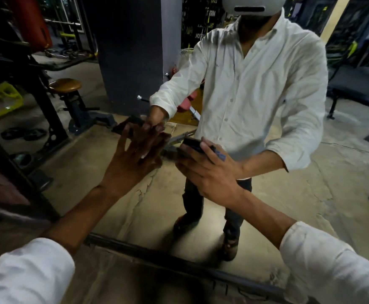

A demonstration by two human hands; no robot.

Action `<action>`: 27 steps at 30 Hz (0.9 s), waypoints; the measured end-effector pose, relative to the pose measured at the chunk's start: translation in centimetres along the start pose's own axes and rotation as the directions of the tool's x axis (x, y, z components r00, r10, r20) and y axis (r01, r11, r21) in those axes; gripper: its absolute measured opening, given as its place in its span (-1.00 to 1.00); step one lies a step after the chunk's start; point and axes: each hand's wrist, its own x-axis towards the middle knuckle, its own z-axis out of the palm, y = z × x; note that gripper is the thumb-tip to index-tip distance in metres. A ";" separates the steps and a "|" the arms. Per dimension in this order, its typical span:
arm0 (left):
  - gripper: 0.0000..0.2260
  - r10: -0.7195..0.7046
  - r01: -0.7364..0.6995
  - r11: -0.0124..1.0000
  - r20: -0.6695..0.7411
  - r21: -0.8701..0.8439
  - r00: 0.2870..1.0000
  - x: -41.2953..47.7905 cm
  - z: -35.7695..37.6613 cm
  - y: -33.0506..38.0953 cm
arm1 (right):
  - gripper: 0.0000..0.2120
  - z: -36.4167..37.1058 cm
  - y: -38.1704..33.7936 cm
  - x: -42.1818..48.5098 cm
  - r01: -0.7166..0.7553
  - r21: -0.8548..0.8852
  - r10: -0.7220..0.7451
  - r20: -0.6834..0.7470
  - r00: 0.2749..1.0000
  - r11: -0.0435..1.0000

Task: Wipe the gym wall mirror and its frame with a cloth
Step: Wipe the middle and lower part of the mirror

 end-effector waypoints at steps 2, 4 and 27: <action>-0.29 -0.016 0.015 1.000 -0.007 -0.027 1.000 0.1 -0.1 0.1 | -0.42 1.8 -1.2 0.4 -0.033 -0.084 0.033 -0.003 0.999 0.996; -0.25 -0.014 0.015 1.000 0.007 -0.014 1.000 0.5 -0.5 0.3 | -0.49 3.8 -4.6 -1.0 -0.113 -0.133 0.127 0.101 0.987 0.985; -0.11 0.007 -0.007 0.999 0.003 0.037 1.000 0.4 0.5 0.5 | -0.44 4.3 -7.5 -6.2 0.325 -0.389 -0.097 0.503 0.859 0.862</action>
